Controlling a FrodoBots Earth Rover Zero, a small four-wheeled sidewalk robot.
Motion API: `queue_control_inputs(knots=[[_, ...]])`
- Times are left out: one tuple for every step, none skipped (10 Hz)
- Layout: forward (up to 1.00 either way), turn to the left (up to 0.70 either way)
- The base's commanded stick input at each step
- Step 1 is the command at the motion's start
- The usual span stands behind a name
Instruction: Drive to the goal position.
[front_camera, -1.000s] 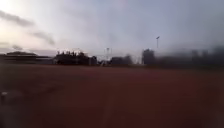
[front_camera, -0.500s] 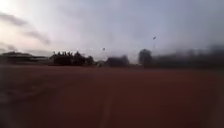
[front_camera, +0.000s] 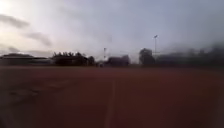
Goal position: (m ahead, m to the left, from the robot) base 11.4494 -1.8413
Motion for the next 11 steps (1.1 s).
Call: queue_control_inputs(knots=[[0.7, 0.0], [0.7, -0.22], [0.7, -0.29], [0.7, -0.1], [0.7, 0.0], [0.7, 0.0], [0.7, 0.0], [0.7, 0.0], [0.7, 0.0], [0.7, 0.0], [0.7, 0.0]])
